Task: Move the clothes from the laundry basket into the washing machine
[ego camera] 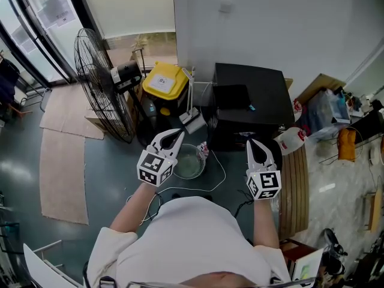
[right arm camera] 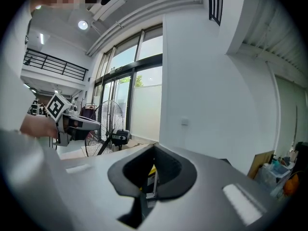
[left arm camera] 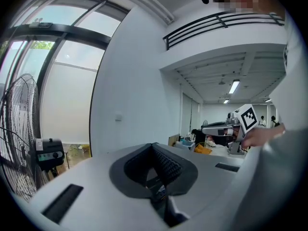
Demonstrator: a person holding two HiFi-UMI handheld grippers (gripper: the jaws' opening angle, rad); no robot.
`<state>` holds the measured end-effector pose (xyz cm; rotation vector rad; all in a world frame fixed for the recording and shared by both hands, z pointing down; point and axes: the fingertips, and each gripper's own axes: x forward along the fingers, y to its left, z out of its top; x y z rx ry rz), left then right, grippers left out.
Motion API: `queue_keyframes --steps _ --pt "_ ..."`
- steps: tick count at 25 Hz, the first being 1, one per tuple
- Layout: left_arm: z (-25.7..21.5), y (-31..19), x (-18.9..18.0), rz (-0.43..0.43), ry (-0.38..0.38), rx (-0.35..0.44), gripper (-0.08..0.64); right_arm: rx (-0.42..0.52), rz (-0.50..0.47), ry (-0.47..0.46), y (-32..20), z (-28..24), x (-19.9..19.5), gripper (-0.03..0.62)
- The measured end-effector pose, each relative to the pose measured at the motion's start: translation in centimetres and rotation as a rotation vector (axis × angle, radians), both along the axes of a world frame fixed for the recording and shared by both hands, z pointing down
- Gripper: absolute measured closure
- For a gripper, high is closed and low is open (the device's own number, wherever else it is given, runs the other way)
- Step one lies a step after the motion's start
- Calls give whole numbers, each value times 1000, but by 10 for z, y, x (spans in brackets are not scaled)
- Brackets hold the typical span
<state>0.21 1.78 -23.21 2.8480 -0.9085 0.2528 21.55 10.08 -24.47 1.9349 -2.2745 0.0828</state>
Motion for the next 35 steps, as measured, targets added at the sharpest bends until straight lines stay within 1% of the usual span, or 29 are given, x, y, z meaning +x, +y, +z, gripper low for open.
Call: queue_keyframes --steps 18,35 --pt "5 10 14 -8 -15 -16 555 -2 -28 -3 5 5 7 581" --pt "6 10 23 -33 -18 -21 555 3 -36 4 5 6 23 581"
